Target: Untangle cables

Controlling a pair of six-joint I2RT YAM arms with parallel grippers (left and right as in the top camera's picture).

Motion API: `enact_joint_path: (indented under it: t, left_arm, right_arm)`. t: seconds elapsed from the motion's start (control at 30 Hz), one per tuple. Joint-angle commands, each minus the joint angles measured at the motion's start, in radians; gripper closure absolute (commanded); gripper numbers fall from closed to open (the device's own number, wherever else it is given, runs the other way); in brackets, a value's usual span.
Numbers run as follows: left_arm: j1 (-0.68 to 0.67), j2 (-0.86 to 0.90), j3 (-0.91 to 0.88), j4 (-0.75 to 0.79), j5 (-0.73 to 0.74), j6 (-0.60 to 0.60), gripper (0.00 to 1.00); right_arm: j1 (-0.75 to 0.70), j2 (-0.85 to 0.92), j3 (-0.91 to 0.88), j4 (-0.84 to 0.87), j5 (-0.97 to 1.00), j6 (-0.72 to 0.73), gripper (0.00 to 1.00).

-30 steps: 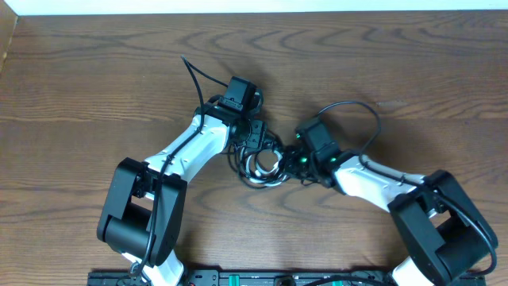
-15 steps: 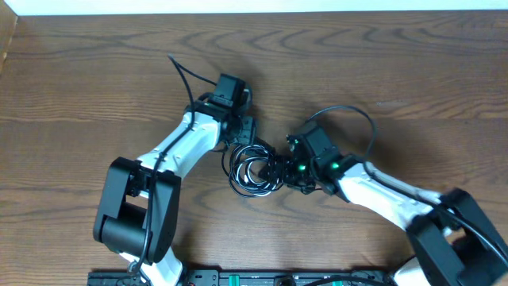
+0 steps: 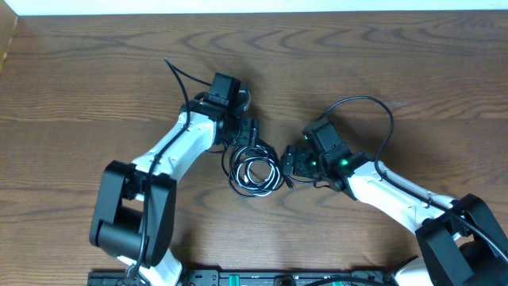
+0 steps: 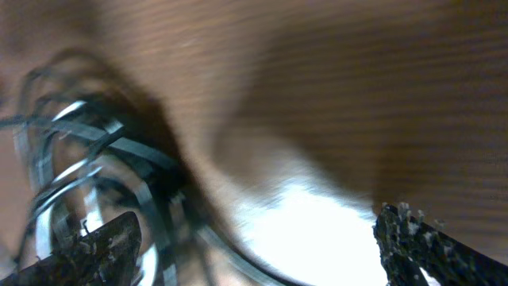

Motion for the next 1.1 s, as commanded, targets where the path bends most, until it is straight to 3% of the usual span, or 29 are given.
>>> enact_joint_path:
  t: [0.0, 0.13, 0.3, 0.53, 0.6, 0.63, 0.7, 1.07]
  left_arm:
    - [0.002, -0.079, 0.011, -0.020, 0.034, 0.006, 0.24]
    - [0.002, -0.126, 0.011, -0.037, 0.034, 0.006, 0.23]
    - [0.002, -0.125, 0.011, -0.032, 0.034, 0.005, 0.14]
    - [0.002, -0.125, 0.011, -0.033, 0.034, 0.005, 0.14]
    - [0.002, -0.125, 0.011, -0.033, 0.034, 0.005, 0.27]
    - [0.002, -0.125, 0.011, -0.033, 0.034, 0.005, 0.43]
    - [0.002, -0.125, 0.011, -0.034, 0.034, 0.005, 0.93]
    - [0.002, -0.125, 0.010, -0.041, 0.034, -0.010, 0.92]
  right_arm:
    - [-0.016, 0.026, -0.018, -0.004, 0.161, 0.055, 0.08]
    - [-0.051, 0.058, -0.029, -0.004, 0.187, 0.067, 0.05]
    - [-0.106, 0.121, -0.032, 0.001, 0.203, 0.067, 0.01]
    - [-0.134, 0.214, -0.032, 0.048, 0.193, 0.121, 0.01]
    - [-0.144, 0.214, -0.032, 0.049, 0.185, 0.123, 0.01]
    - [-0.149, 0.214, -0.032, 0.049, 0.182, 0.123, 0.01]
    - [-0.155, 0.214, -0.032, 0.048, 0.174, 0.123, 0.01]
    - [-0.155, 0.214, -0.032, 0.053, 0.171, 0.123, 0.01]
